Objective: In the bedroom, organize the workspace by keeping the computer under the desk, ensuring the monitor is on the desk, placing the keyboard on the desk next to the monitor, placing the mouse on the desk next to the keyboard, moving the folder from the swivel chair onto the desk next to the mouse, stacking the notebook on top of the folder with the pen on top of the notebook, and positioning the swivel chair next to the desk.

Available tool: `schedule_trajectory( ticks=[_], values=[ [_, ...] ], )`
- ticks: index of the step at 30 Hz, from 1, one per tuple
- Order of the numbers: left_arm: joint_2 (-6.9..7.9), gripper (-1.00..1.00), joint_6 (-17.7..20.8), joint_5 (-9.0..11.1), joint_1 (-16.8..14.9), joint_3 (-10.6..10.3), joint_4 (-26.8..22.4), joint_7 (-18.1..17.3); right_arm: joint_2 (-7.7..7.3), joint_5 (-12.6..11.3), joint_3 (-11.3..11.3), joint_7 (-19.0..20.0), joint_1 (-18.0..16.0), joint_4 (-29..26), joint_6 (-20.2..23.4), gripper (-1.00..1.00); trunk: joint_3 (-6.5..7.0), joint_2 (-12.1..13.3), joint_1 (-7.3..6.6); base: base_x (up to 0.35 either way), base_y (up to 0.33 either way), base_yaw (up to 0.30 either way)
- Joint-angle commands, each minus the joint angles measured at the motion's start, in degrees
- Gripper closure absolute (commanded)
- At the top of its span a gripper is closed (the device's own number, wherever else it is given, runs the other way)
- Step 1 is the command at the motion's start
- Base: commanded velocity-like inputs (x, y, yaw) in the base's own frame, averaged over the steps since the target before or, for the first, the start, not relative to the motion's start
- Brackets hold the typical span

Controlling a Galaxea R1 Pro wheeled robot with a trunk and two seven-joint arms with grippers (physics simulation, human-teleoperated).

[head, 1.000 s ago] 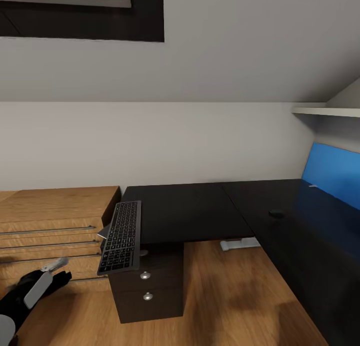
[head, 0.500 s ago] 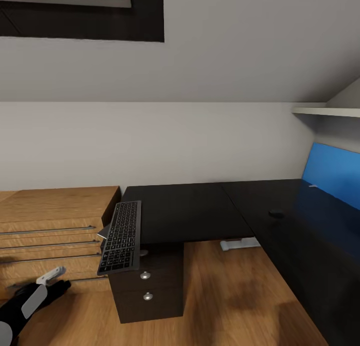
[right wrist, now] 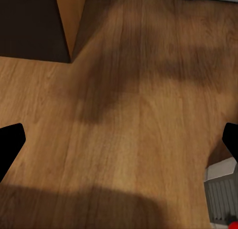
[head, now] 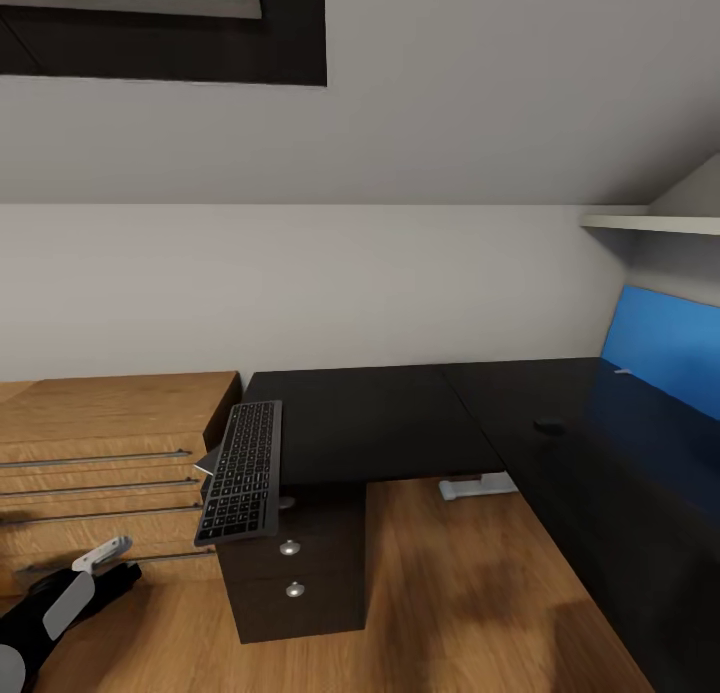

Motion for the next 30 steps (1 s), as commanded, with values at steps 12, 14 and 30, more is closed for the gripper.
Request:
schedule_trajectory(
  ticks=[12, 14, 30],
  values=[
    [0.11, -1.00, 0.02, 0.35, -0.01, -0.26, 8.89, -10.48, 0.07, -0.57, 0.41, -0.13, -0.06, 0.08, -0.21, -1.00, -0.06, -0.03, 0.00, -0.001, -0.001, 0.000],
    [0.10, -1.00, -0.45, 0.29, -0.01, -0.29, 11.12, -13.25, 0.08, -0.57, 0.43, -0.13, -0.06, 0.08, -0.16, -1.00, -0.06, -0.03, 0.00, 0.000, 0.000, 0.000],
    [-2.74, -1.00, -10.57, -2.19, 1.26, -0.56, 21.83, -22.55, 3.54, -1.02, 0.15, -3.17, -0.06, -8.37, 4.96, -1.00, -0.06, -0.03, 0.00, 0.000, 0.000, 0.000]
  ],
)
